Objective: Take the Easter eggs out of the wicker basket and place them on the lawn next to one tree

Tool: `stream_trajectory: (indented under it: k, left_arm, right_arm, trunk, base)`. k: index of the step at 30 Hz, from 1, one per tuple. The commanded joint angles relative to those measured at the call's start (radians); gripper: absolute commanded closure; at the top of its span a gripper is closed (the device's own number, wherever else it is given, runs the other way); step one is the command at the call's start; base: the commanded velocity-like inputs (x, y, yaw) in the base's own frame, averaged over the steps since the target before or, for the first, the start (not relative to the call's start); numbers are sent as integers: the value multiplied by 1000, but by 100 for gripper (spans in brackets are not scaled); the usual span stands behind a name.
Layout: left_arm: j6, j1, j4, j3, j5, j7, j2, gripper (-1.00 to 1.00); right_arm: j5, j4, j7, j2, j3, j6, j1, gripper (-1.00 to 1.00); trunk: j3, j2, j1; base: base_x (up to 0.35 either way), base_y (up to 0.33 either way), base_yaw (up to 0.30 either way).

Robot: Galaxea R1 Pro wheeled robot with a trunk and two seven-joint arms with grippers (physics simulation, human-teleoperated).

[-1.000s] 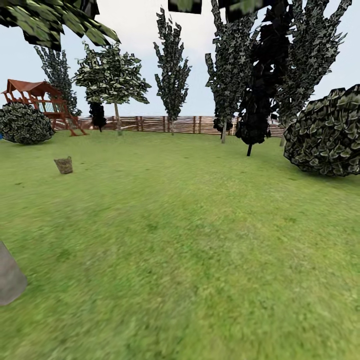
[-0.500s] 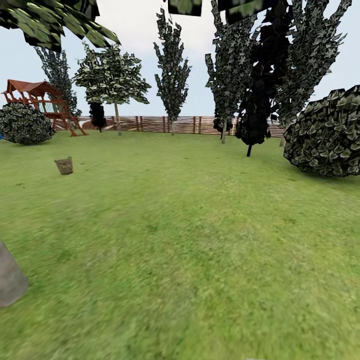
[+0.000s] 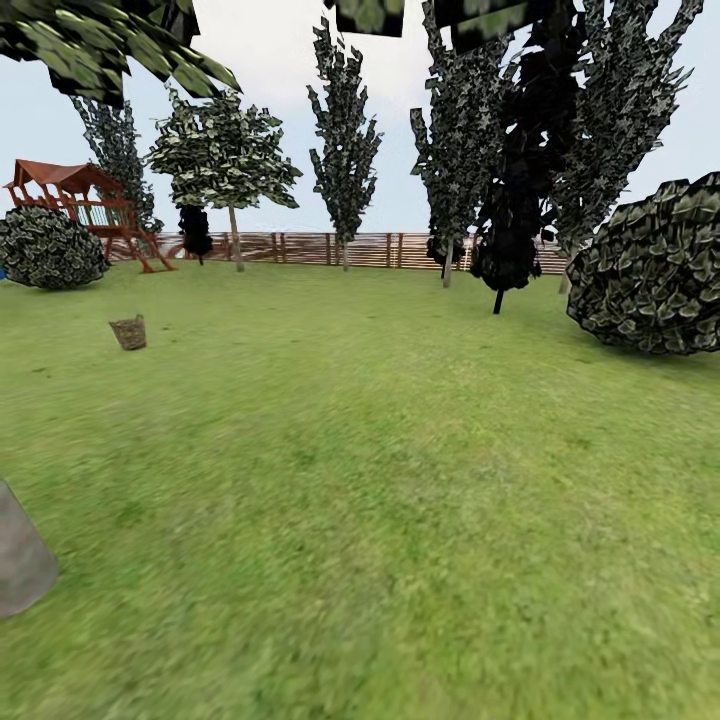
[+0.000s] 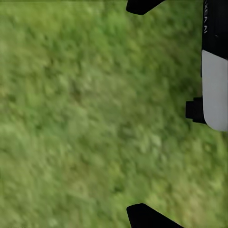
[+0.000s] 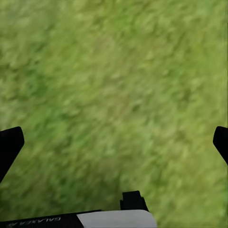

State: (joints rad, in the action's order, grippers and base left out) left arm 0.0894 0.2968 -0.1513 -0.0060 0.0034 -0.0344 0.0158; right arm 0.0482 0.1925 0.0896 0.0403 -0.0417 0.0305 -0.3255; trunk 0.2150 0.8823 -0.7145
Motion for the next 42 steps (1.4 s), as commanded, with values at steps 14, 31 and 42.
stream_trajectory:
  k: [14, 31, 42]
  left_arm:
    - [5, 1, 1, -1, 1, -2, 0, -100]
    - [0, 1, 1, 1, 3, -2, 0, -100]
    - [2, 1, 1, 0, 2, -1, 4, -100]
  right_arm:
    - [5, -4, 2, 1, -6, 0, -1, -100]
    - [6, -2, 2, 3, -6, 1, -1, -100]
    - [7, -2, -1, 2, -11, -11, -1, -100]
  trunk:
    - [-43, -97, 54]
    - [-96, -216, 119]
    - [-127, -293, 161]
  base:
    - [0, 0, 0]
    - [0, 0, 0]
    - [0, 0, 0]
